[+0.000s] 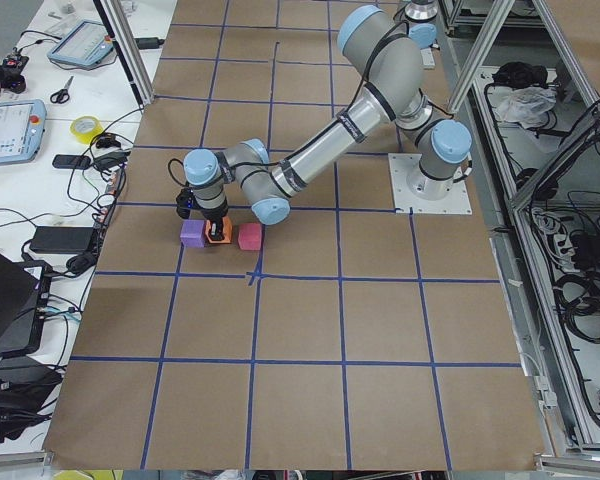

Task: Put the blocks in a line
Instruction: 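Set the orange cube between the purple and pink cubes, adjusting position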

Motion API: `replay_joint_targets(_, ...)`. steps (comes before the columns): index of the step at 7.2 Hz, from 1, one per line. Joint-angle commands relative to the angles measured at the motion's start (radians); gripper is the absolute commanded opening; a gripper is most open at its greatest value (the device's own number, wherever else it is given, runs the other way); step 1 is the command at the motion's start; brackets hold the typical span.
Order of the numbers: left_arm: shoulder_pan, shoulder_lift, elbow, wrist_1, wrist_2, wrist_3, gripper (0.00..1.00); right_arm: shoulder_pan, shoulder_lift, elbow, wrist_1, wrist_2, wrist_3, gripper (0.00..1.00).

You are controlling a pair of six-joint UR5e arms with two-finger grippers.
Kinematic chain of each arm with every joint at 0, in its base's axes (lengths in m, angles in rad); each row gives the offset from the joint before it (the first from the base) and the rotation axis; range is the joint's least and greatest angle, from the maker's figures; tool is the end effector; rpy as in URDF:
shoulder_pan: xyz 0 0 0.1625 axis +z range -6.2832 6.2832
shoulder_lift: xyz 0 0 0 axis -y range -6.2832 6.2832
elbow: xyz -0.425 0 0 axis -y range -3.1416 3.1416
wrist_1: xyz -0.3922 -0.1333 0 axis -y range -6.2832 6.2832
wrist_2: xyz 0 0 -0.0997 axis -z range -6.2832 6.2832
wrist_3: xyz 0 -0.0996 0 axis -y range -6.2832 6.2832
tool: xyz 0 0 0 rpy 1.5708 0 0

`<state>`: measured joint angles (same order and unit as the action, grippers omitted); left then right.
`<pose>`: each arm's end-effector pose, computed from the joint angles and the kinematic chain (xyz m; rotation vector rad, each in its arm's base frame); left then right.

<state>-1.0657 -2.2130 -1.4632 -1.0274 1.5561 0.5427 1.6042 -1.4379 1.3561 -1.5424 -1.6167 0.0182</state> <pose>0.2172 -0.6713 0.2043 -0.0590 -3.1326 0.0234 0.1471 -0.5475 0.5218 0.0216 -3.0959 0.0845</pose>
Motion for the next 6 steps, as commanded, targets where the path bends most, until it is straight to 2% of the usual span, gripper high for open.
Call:
replay_joint_targets(1, 0.001, -0.010, 0.003, 0.032, 0.005, 0.066, 0.00, -0.001, -0.001, -0.002, 0.041, -0.002, -0.007, 1.00)
replay_joint_targets(6, 0.003, -0.011, 0.000, 0.036, 0.001, 0.057, 0.00, -0.001, 0.002, 0.003, 0.047, -0.040, -0.009, 1.00)
